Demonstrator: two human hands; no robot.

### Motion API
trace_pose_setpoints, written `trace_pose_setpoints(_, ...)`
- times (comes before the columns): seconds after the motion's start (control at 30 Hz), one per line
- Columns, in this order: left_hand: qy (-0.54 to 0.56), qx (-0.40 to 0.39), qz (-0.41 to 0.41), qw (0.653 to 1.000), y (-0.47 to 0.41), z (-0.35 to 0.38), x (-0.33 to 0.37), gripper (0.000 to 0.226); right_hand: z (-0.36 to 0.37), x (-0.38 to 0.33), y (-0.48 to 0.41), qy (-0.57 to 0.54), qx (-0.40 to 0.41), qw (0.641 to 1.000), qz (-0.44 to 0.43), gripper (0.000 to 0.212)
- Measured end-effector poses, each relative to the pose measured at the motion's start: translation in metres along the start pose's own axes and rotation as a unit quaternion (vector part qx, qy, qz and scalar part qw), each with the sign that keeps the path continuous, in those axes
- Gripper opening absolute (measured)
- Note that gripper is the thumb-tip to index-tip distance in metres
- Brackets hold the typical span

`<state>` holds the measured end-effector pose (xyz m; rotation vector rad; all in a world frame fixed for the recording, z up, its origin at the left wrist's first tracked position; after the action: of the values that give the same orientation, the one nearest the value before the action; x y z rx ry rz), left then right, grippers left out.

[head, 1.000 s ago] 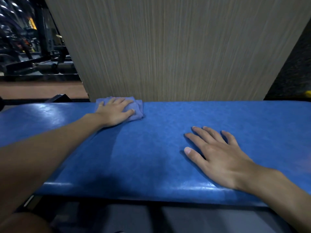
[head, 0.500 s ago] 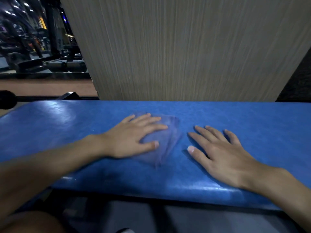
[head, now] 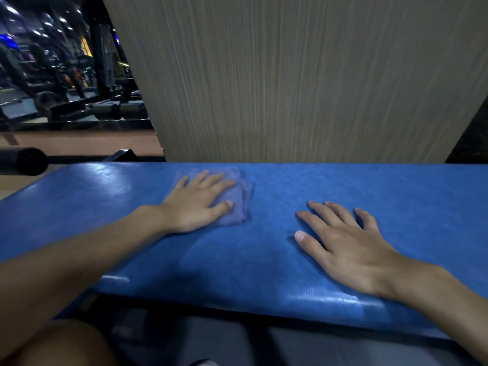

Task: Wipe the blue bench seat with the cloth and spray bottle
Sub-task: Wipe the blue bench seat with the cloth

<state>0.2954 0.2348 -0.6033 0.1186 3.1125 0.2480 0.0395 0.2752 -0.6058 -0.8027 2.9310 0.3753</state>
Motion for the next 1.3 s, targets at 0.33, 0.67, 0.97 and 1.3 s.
trace_pose_setpoints(0.33, 0.092, 0.070, 0.077, 0.990, 0.087, -0.011, 0.051, 0.069, -0.051, -0.052, -0.010, -0.051, 0.133, 0.984, -0.108, 0.050)
trace_pose_setpoints(0.67, 0.053, -0.015, -0.242, 0.969, 0.142, 0.012, -0.089, 0.054, 0.007, -0.151, -0.049, 0.048, 0.017, 0.986, -0.157, 0.077)
trace_pose_setpoints(0.97, 0.066, -0.026, -0.241, 0.968, 0.138, 0.025, -0.119, 0.062, -0.025, -0.075, -0.147, 0.039, 0.036, 0.999, -0.002, 0.077)
trace_pose_setpoints(1.3, 0.068, 0.022, -0.260, 0.963, 0.146, 0.016, -0.148, 0.057, -0.014, -0.129, -0.156, 0.062, -0.001, 0.996, -0.057, 0.070)
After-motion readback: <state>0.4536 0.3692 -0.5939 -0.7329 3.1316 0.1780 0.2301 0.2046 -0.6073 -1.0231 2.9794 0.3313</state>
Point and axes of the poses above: each hand's wrist, its own y-axis away from the middle knuckle, its own z-axis out of the palm, x = y × z, the point moved 8 cm from there along -y, towards the middle knuckle, and after that the axes turned 9 degrees about -x, right-handed, at the moved point
